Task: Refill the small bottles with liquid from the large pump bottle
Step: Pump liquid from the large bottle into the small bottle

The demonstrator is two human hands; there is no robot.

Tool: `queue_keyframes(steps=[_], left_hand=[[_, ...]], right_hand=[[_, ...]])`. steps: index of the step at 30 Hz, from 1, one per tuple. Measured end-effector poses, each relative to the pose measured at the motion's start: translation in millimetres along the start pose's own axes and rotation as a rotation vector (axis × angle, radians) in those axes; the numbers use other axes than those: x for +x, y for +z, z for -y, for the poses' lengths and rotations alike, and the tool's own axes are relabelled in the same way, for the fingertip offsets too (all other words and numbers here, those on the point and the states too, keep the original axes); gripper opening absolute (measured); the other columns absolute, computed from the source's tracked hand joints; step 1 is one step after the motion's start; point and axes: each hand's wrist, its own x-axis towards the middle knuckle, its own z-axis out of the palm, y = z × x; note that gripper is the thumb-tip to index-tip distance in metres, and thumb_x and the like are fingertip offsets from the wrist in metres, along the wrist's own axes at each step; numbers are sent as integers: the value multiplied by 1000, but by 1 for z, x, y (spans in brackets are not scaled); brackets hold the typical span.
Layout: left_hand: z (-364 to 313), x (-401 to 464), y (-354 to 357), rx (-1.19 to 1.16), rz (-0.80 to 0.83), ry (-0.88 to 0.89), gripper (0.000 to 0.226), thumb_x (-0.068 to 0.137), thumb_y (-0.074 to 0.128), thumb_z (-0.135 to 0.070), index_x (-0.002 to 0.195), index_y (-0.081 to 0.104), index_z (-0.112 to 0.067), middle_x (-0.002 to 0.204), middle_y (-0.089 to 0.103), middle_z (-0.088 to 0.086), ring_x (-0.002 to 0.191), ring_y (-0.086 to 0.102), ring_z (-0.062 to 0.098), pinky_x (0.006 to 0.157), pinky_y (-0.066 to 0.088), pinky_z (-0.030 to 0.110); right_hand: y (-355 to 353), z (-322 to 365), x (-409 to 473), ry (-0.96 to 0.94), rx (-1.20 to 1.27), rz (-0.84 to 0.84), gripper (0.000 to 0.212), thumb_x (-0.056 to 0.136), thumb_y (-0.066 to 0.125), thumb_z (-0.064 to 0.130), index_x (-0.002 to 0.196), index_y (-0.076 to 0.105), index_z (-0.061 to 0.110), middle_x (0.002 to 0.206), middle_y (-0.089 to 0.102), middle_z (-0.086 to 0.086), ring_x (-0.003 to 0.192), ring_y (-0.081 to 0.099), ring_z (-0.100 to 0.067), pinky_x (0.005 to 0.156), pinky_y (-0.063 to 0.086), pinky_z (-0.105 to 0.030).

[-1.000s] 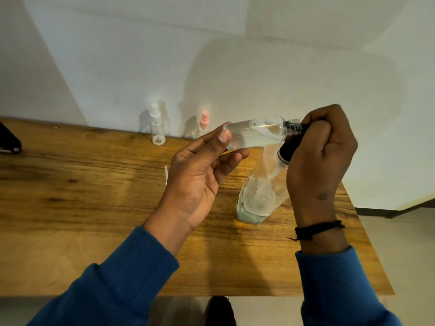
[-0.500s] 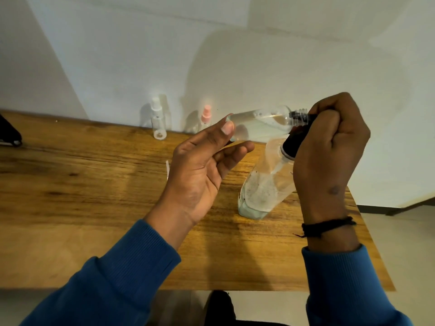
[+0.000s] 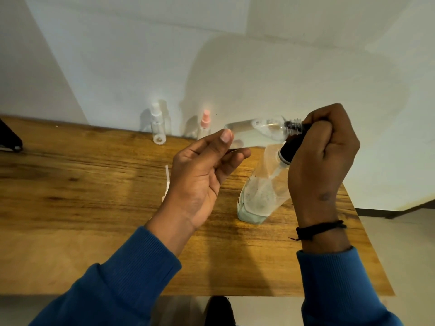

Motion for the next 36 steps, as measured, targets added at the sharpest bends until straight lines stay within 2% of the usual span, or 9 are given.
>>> queue_keyframes(steps=[8,11,15,18,22,25,29,33,36], left_hand=[[0,0,0,8,6,-2,39,74,72,-19,106,66,3,99,68,20,79,73,23,68,59,21],[-1,-1,1,7,0,-13,37,73,72,-19,104,66,1,92,69,18,77,73,22,66,59,20],[1,-1,2,11,12,-10,44,74,72,-20,111,64,2,105,64,22,78,73,22,68,59,20],[1,-1,1,13,5,-7,41,74,71,-20,109,65,1,105,64,21,78,73,22,68,59,20],[0,-1,1,7,6,-15,40,74,71,-21,108,65,0,109,64,22,79,73,22,70,60,21],[1,-1,3,7,14,-15,41,74,71,-21,109,65,0,101,67,21,78,73,23,68,60,21],[1,-1,2,-2,-8,-14,41,73,72,-21,108,66,-1,98,67,20,79,73,23,68,60,21],[1,-1,2,-2,5,-22,37,73,72,-21,105,67,-2,99,68,20,80,73,24,68,60,21],[1,-1,2,8,-2,-17,40,74,72,-21,107,67,0,95,70,19,80,73,24,67,59,21]], right_hand=[[-1,0,0,3,17,3,29,90,30,-10,78,50,6,54,44,15,45,43,-1,45,32,-12],[-1,1,1,5,-10,24,26,91,31,-11,77,50,0,54,45,15,47,44,1,46,32,-10],[-4,3,4,10,3,24,27,91,31,-11,77,52,-1,52,45,16,46,46,0,45,33,-10],[-1,1,0,17,26,7,29,91,30,-13,78,51,3,53,44,15,46,43,1,46,31,-8],[-2,3,2,22,7,23,28,90,31,-12,76,51,0,52,43,13,46,43,0,46,30,-8],[-4,3,4,25,19,12,27,90,31,-8,76,51,4,52,43,13,45,43,-4,45,33,-16],[-1,2,1,35,30,16,29,90,30,-11,78,51,5,52,42,14,45,41,-1,46,32,-11],[-4,3,4,18,7,23,27,90,31,-11,76,51,-1,52,42,11,45,41,-2,44,31,-12],[-3,3,3,-1,-5,19,27,90,31,-10,76,51,3,52,42,10,45,43,-2,45,31,-11]])
